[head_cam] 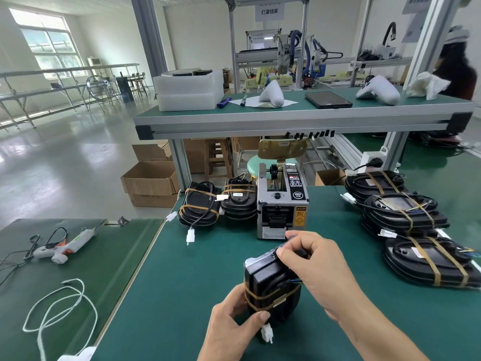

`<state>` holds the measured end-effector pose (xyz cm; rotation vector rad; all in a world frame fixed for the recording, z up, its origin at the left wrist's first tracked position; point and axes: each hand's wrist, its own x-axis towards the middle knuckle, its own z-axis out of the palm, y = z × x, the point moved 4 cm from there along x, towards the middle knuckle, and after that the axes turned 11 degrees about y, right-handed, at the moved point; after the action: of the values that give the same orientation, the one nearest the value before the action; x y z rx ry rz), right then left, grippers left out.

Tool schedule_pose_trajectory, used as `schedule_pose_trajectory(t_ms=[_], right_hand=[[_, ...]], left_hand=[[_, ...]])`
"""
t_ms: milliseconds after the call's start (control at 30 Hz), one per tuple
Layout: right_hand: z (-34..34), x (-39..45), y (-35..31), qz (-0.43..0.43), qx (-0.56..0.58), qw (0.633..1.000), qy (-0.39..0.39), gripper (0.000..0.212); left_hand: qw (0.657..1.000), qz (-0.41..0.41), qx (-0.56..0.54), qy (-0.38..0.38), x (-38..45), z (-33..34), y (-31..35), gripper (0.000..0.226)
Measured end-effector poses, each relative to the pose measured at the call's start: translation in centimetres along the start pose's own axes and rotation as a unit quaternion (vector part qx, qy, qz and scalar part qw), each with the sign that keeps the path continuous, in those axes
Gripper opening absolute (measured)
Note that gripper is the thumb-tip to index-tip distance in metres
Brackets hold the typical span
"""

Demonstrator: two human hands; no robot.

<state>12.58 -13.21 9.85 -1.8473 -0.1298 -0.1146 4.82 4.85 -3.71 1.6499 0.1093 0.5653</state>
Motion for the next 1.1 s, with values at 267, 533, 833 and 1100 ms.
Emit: schedule_pose_trajectory(t_ms=[267, 533, 833, 1100], right_hand=[[0.03, -0.02, -0.11, -0.002, -0.013, 1.0, 0.006, 0.01], [0.1, 0.02, 0.04, 0.006, 0.017, 1.0, -0.007, 0.014], [0.15, -0.04, 0.03, 0.02, 0.027, 0.999, -0.006, 0.011], [0.26, -0.32, -0.2, -0.016, -0.031, 0.999, 0.013, 0.014]], left_hand=[[1.0, 0.002, -0.008, -0.002, 0.02, 0.1, 0.25, 0.053], [1.0, 0.006, -0.005, -0.002, 0.0, 0.05, 0.31, 0.053], [1.0, 0.009, 0.007, 0.0, 0.04, -0.02, -0.09, 0.054], [1.0, 0.009, 0.015, 0.002, 0.03, -0.08, -0.29, 0.054]])
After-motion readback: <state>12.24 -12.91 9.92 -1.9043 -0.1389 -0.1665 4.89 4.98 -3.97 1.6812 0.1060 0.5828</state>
